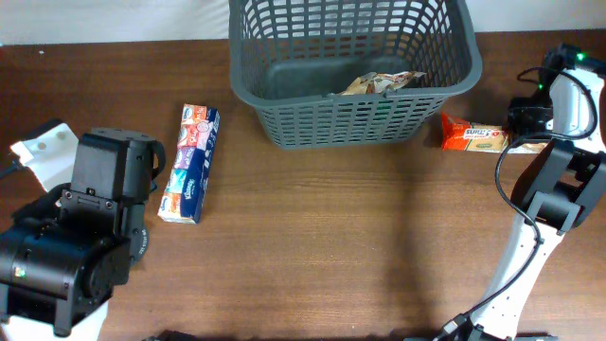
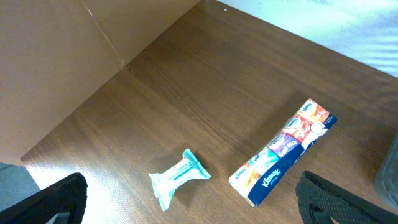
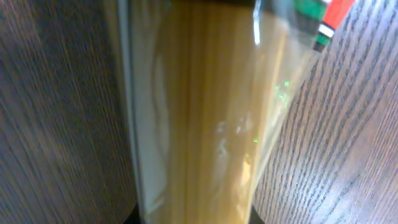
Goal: Pack container
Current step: 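Lift the spaghetti packet and carry it over the basket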
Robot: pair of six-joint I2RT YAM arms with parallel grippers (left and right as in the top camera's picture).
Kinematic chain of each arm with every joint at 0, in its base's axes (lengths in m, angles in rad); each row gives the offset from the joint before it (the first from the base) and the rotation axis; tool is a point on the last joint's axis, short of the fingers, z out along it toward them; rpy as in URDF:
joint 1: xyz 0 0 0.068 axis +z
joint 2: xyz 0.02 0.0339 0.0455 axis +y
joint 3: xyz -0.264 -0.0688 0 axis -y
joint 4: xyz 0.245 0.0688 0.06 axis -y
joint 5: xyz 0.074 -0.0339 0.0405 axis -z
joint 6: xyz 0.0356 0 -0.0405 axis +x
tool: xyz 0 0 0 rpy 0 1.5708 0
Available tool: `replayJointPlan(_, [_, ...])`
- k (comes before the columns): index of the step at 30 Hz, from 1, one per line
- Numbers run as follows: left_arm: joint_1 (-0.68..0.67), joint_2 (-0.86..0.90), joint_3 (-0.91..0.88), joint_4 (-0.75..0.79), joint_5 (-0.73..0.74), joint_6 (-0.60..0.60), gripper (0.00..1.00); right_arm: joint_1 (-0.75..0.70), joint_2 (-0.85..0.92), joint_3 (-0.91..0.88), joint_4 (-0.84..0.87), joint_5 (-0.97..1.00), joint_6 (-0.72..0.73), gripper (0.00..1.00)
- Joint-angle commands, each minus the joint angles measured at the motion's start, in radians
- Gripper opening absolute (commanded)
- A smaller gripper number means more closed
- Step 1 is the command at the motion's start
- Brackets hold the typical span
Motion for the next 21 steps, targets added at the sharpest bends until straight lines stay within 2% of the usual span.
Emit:
replayJointPlan(1, [0.004,0.000,0.008,0.001,-0.003,-0.013,1.00,-0.014,0.077,-0.009,-0.032,-0.026,-0.086,0.04])
replayJointPlan(8, [0.004,0.000,0.008,0.001,-0.003,-0.013,1.00,-0.055,-0.012,0.219,-0.116,-0.020,-0.231,0.04])
replayJointPlan(13, [0.004,0.000,0.008,0.001,-0.003,-0.013,1.00,-0.074,-0.105,0.521,-0.225,-0.021,-0.357,0.04])
replayJointPlan(18, [0.004,0.000,0.008,0.001,-0.003,-0.013,0.99,-0.066,-0.227,0.802,-0.230,-0.053,-0.470,0.04])
replayJointPlan(21, [0.004,0.000,0.008,0.001,-0.003,-0.013,0.99,-0.043,-0.349,0.791,-0.160,-0.116,-0.503,0.04])
